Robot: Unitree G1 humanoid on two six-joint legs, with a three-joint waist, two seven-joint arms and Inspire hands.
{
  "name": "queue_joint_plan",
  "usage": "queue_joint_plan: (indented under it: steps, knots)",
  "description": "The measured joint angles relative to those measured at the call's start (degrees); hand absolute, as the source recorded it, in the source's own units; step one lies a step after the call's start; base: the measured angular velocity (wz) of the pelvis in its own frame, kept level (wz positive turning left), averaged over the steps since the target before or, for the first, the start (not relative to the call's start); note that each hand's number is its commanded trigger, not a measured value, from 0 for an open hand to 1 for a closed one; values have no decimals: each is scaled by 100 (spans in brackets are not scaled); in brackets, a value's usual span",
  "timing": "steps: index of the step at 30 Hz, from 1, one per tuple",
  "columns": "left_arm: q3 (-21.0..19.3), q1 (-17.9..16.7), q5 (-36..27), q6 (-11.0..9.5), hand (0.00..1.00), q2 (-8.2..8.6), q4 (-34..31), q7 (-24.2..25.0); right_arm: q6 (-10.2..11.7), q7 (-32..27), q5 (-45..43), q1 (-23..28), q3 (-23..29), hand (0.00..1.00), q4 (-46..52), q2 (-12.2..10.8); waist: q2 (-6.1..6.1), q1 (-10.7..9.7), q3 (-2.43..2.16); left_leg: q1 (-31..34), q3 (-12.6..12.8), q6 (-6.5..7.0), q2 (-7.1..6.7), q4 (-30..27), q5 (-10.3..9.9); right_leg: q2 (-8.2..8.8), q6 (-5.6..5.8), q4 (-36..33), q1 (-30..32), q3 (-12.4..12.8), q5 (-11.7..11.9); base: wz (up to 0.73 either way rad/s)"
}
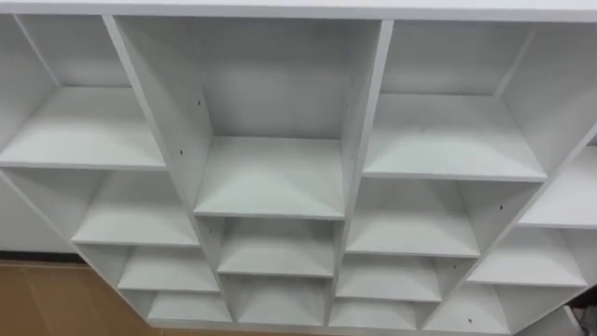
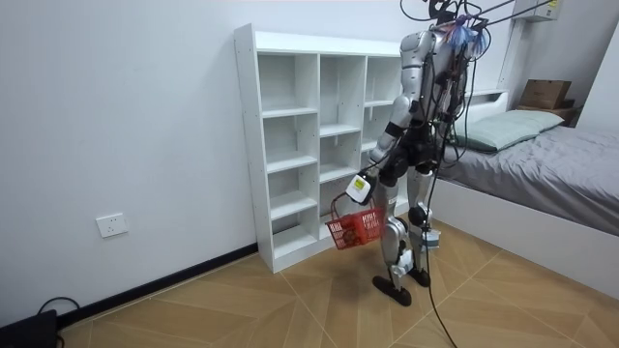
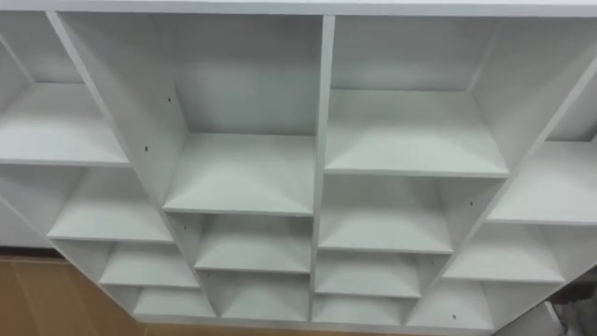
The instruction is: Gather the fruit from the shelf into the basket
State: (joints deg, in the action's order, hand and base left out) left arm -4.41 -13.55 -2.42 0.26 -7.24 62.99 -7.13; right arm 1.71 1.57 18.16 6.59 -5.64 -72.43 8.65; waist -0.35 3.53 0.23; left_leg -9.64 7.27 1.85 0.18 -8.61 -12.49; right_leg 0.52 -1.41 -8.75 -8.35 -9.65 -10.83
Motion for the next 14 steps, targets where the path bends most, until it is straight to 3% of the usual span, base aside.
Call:
queue_joint_plan:
  steps: [5,14]
  knots:
    - [6,-19,93,236,100,8,1,2,-61,44,5,-42,0,0,-38,-1,-7,-1,4,-2,-1,-4,4,0,-9,-10,0,0,-10,14,1,0]
    - [12,29,211,347,100,18,-4,1,-134,45,37,-64,0,0,-55,-3,16,-15,12,-97,31,-22,34,6,-69,-49,-4,8,-73,96,-2,-4]
